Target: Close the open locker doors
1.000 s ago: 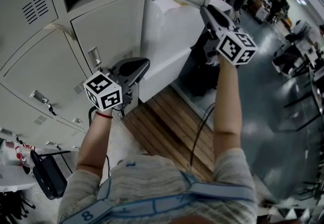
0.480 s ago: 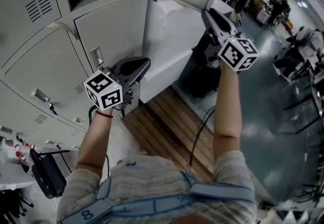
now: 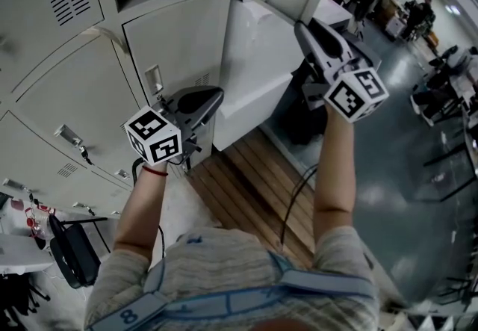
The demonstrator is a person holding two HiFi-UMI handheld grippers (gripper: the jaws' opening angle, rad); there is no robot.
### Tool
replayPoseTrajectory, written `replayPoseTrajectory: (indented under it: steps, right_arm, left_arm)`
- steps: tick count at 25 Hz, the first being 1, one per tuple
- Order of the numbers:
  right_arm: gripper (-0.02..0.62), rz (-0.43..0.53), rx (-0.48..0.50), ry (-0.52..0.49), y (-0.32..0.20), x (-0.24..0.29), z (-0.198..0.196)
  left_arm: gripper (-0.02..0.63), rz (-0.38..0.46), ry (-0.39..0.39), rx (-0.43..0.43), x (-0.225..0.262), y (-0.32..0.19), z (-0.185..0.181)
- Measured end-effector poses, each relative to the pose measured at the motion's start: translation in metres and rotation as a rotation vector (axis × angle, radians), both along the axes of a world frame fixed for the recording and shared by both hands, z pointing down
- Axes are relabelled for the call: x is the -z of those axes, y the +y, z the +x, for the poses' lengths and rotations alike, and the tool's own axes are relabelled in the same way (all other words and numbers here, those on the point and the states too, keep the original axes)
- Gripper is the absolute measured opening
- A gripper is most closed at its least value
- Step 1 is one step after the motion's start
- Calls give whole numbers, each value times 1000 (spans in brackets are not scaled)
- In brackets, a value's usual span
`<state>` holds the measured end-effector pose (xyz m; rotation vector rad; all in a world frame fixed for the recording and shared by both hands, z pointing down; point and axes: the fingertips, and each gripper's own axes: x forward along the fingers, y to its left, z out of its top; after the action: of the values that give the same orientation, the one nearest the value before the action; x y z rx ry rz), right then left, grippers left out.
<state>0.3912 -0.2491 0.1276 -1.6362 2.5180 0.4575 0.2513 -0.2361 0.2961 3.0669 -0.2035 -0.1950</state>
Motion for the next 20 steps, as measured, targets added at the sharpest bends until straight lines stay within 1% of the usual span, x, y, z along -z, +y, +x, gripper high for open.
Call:
replayPoseTrajectory:
  steps: [4,9,13,16,20]
  right_arm:
    - [106,14,48,-19,6,-4,-19]
    - [106,20,112,-17,13,-6,-48]
    - [106,31,147,-8,16,-4,-70]
    - [106,30,168,-23,16,-8,-79]
    - [106,24,194,7,16,-9,-100]
  left_arm:
    - [5,2,1,9,1,0,-12]
    - [5,0,2,21,0,1,-28]
    - [5,-2,7,35,1,1,-41]
    - [5,-1,12,47,2,0,-51]
    - [5,-3,13,61,5,-2,-62]
